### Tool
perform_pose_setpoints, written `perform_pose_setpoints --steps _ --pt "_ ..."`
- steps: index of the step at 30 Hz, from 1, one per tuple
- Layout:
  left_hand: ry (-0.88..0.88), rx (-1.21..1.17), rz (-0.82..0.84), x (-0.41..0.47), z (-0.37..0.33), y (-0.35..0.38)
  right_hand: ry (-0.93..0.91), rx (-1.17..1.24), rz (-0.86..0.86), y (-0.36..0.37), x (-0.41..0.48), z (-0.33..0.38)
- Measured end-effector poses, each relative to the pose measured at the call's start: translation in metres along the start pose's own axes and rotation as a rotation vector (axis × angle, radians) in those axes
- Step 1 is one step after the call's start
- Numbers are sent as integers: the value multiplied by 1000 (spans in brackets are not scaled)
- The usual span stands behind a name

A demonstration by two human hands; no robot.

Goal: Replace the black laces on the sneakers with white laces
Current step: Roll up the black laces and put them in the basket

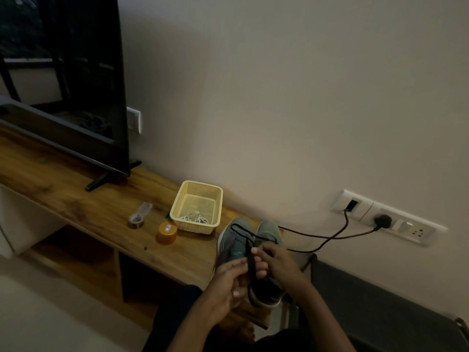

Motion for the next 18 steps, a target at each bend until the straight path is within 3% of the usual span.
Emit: perform_pose_setpoints --steps 6,12,14,18 --pt "102 -111 -116 2 -5 -8 86 -69 109 12 -27 -26" --pt "228 226 -207 11 0 -13 118 -430 429 15 -53 23" --pt "219 260 -197 8 -3 -12 26 -475 386 12 -53 49" --pt "108 334 -54 5 3 -4 -176 -598 91 -6 -20 59"
Point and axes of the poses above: each hand's wrist, its own x-axis towards the middle knuckle, its own y-axis out of the palm, z = x × y, the point moved 4 cm from there along x, towards the middle knuckle, and after that the axes turned 2 degrees about x, right-handed, at the moved point
